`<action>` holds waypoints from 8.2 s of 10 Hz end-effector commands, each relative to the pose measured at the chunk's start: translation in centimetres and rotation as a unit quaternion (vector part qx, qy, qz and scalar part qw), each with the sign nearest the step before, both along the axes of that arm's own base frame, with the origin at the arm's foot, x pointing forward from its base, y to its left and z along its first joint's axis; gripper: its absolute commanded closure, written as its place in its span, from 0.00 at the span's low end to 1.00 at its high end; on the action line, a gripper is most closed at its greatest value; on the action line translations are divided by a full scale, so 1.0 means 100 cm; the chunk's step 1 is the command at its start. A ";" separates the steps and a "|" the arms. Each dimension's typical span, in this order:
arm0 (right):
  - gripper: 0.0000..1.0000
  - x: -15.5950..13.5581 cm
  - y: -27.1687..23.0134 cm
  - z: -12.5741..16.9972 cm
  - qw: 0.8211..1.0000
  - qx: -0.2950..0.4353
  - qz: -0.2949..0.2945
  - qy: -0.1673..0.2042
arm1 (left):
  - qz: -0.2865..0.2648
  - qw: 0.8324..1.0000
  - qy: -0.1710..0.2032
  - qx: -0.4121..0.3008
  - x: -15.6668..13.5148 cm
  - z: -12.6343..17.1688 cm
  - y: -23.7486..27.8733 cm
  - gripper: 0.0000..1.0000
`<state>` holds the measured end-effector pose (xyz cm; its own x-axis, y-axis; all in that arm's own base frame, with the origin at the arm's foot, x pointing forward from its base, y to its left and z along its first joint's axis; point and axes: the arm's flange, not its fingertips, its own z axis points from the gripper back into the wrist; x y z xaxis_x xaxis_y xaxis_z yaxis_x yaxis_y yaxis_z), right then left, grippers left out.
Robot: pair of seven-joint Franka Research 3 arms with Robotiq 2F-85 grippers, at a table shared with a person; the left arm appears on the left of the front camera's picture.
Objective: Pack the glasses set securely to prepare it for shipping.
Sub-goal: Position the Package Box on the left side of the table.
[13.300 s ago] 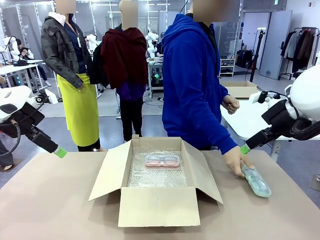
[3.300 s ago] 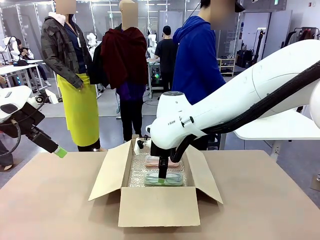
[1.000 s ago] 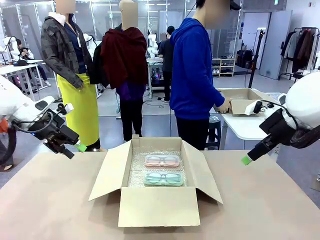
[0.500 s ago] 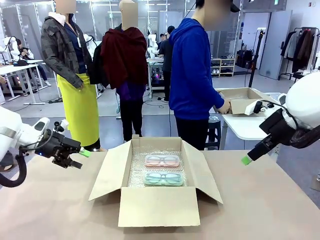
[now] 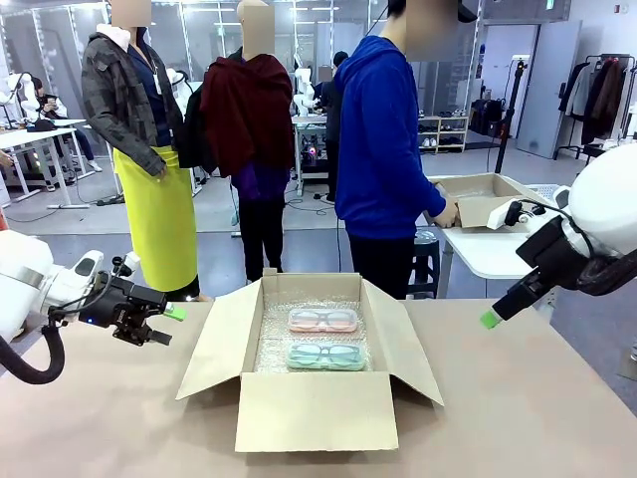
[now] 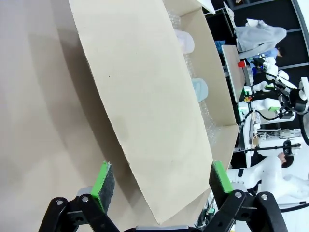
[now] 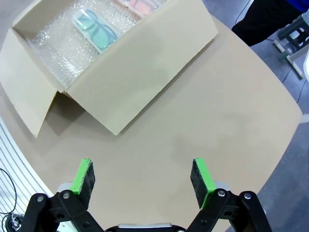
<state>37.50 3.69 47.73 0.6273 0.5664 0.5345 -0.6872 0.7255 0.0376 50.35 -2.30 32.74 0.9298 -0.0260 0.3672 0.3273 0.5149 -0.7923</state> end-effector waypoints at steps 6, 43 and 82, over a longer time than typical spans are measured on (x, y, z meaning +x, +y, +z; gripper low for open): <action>0.00 0.000 0.002 0.002 1.000 -0.003 -0.008 0.001 | -0.005 0.997 0.036 -0.067 0.005 -0.034 -0.010 0.00; 0.00 0.000 0.002 0.002 1.000 -0.003 -0.008 0.001 | 0.013 0.985 0.101 -0.142 0.010 -0.066 -0.024 1.00; 0.00 0.000 0.002 0.002 1.000 -0.003 -0.008 0.001 | 0.009 0.998 0.060 -0.033 0.015 -0.019 0.340 0.22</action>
<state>37.55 3.60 47.83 0.6239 0.5718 0.5327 -0.6896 0.7235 0.0311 52.54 31.36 30.32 0.9786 -0.0029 0.2060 0.1907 0.3906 -0.9006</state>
